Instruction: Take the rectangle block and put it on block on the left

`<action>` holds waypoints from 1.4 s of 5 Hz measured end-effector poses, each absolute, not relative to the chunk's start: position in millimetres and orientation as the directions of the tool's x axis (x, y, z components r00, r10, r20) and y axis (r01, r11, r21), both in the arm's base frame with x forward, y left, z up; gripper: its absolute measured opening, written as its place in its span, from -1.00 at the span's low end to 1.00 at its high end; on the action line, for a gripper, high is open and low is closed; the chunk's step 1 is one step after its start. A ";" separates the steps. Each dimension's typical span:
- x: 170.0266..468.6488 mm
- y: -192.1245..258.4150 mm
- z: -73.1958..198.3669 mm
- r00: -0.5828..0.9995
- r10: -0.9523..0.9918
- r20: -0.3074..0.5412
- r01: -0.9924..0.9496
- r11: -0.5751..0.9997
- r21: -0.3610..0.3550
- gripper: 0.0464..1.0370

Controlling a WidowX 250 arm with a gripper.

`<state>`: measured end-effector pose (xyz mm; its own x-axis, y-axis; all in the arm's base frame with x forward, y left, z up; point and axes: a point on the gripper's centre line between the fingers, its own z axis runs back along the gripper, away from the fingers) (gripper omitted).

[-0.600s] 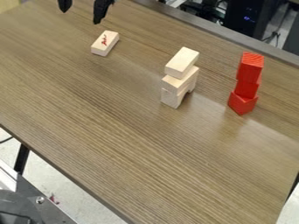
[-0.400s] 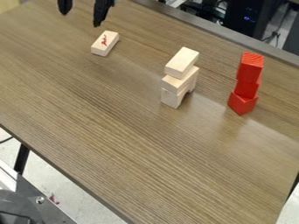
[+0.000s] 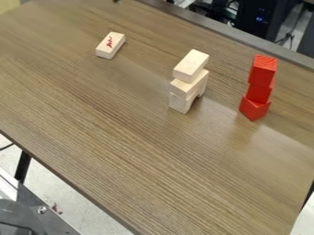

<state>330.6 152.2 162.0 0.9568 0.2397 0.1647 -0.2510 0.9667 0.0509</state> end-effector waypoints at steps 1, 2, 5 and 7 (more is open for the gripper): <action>333.8 141.2 176.0 0.959 0.201 0.201 -0.207 0.978 0.006 0.92; 341.6 115.9 181.6 0.964 0.126 0.235 -0.126 0.992 -0.016 0.92; 347.4 41.4 143.5 0.978 -0.046 0.205 0.046 0.999 0.007 0.92; 344.7 26.8 128.5 0.977 -0.064 0.201 0.063 0.998 0.015 0.92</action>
